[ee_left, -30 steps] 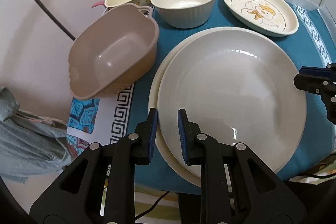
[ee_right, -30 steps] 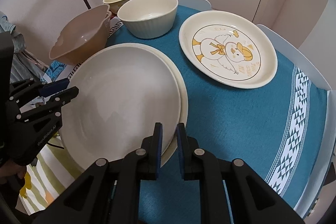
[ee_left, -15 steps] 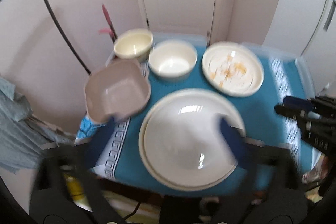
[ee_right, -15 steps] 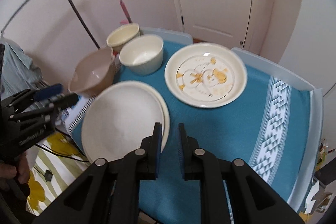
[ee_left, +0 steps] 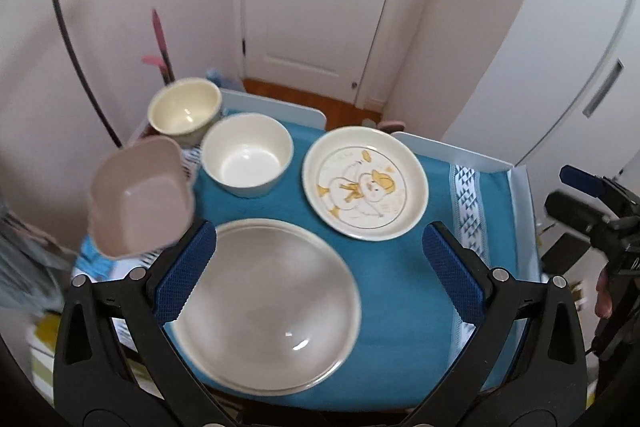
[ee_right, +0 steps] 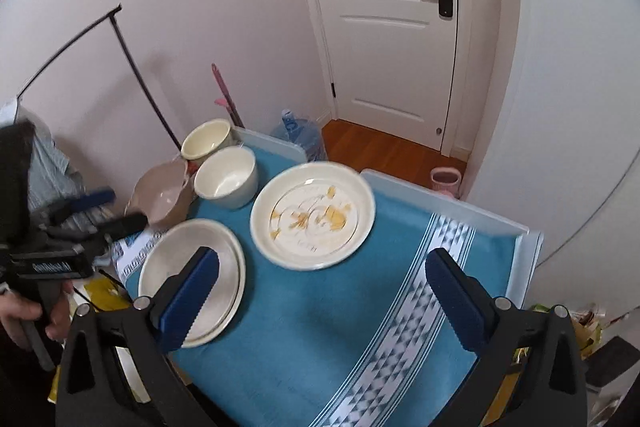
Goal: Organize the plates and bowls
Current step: 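Move both grippers to the duck-drawing plate and grasp its rim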
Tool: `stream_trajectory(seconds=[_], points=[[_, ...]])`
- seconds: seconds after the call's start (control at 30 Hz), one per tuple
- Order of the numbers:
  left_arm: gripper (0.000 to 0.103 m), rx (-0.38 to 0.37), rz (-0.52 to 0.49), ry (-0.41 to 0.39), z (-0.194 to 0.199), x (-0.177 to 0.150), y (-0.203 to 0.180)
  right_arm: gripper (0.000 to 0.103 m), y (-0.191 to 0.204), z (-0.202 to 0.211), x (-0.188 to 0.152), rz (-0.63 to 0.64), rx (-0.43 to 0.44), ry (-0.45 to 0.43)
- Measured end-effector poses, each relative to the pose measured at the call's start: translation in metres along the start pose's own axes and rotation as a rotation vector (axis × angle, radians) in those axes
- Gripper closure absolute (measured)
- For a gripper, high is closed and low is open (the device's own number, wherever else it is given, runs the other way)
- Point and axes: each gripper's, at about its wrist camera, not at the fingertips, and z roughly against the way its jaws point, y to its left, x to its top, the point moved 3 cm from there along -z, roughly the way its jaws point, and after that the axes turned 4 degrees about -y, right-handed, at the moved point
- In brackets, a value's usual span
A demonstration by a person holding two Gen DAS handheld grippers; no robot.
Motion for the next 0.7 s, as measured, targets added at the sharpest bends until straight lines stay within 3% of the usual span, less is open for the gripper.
stream_trajectory(seconds=[0.27, 0.37, 0.53, 0.7], points=[[0.001, -0.043, 0.072, 0.154, -0.08, 0.012, 0.007, 0.0, -0.044, -0.073, 0.016, -0.142, 0.049, 0.16], [0.007, -0.066, 0.118, 0.218, -0.114, 0.011, 0.013, 0.004, -0.052, -0.103, 0.012, -0.165, 0.071, 0.21], [0.027, -0.066, 0.133, 0.295, -0.157, 0.008, 0.017, 0.033, -0.066, -0.156, 0.003, -0.189, 0.114, 0.313], [0.041, -0.062, 0.143, 0.36, -0.187, 0.0, 0.019, 0.049, -0.071, -0.194, -0.008, -0.196, 0.151, 0.385]])
